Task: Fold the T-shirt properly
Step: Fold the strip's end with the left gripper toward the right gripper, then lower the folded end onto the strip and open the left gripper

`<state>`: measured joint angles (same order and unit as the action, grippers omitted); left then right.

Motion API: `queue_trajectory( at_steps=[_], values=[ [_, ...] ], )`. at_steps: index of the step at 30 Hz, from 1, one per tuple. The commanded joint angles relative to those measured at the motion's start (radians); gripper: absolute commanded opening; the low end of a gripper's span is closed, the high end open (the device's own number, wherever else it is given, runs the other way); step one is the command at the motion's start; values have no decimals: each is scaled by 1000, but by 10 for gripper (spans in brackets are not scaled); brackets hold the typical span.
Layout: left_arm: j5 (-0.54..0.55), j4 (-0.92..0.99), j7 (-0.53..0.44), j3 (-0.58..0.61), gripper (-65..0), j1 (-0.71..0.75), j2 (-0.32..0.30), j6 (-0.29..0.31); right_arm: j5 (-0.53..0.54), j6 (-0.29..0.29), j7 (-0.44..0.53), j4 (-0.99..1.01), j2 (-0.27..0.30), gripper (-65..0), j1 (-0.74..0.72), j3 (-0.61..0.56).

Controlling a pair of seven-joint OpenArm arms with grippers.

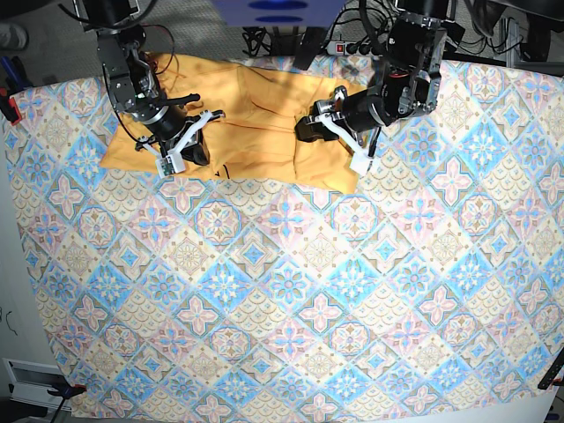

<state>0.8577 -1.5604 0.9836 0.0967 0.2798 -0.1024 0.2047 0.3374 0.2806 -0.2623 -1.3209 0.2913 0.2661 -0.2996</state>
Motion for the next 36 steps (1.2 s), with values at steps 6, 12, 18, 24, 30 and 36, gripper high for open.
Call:
queue_trajectory(
  at_steps=[6,12,18,24,30,36],
  values=[
    [47,-22,-5,44,-379,-15,-36,11,-30,6,-110,16,4,-650,6,-6],
    [81,-114,-7,77,-378,-29,-53,23,-30,6,-110,16,4,-650,5,-5],
    [81,-128,-7,76,-378,-32,-55,103,-30,6,-110,16,4,-650,5,-5],
    [84,-130,-7,73,-378,-34,-92,115,-30,6,-110,16,4,-650,5,-5],
    [84,-171,-7,10,-379,-29,-121,115,-30,6,-81,14,4,-650,-1,-3],
    [85,-280,-5,-33,-379,2,-159,131,-30,6,-64,-16,4,-650,-1,-3]
  ],
)
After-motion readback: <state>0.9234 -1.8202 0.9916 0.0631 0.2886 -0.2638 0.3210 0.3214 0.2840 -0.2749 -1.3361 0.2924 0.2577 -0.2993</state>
